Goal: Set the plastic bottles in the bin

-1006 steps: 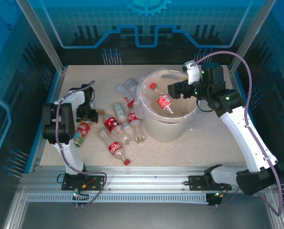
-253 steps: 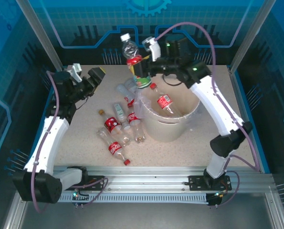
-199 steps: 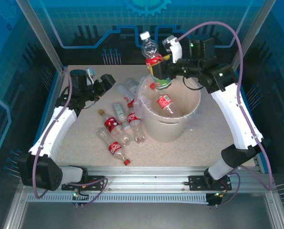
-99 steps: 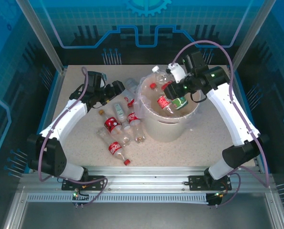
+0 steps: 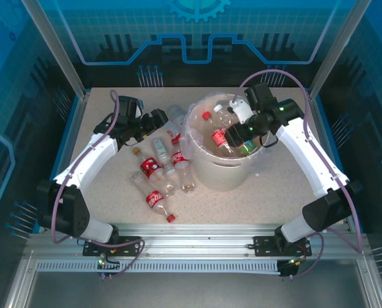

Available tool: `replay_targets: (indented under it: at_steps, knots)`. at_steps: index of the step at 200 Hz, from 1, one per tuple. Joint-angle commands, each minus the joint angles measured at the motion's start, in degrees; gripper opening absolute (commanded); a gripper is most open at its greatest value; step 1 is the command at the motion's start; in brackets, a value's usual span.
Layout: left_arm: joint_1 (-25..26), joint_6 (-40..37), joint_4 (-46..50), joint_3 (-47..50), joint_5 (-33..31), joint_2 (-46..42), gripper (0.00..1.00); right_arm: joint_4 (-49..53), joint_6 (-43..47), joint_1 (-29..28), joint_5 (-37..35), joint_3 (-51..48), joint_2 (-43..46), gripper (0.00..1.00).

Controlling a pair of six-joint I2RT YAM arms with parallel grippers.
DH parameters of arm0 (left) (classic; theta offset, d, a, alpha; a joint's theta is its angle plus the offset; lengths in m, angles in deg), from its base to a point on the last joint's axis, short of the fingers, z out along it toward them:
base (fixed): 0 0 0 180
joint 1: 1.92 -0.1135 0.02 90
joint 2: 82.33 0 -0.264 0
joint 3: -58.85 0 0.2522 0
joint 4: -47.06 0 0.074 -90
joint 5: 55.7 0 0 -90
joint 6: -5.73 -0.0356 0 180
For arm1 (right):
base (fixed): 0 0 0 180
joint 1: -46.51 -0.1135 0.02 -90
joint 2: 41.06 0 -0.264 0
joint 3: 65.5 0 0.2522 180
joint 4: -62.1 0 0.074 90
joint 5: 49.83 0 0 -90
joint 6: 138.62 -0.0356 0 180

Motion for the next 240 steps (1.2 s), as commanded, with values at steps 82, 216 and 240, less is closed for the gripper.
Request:
replay_targets:
  at_steps: [82,216,240]
  knots:
    - [1.63,-2.81,1.99,-3.97,-0.9,2.85,0.9,2.64,0.13,-1.1,-0.35,11.8,-2.97,0.59]
    - [1.58,-11.28,18.87,-5.9,-7.55,2.64,0.93,-5.27,-4.41,-0.04,2.79,8.63,1.68,0.58]
    - [0.66,-12.69,25.06,-4.52,-9.68,0.14,0.93,-12.82,-7.93,-0.09,6.68,7.17,3.7,0.62]
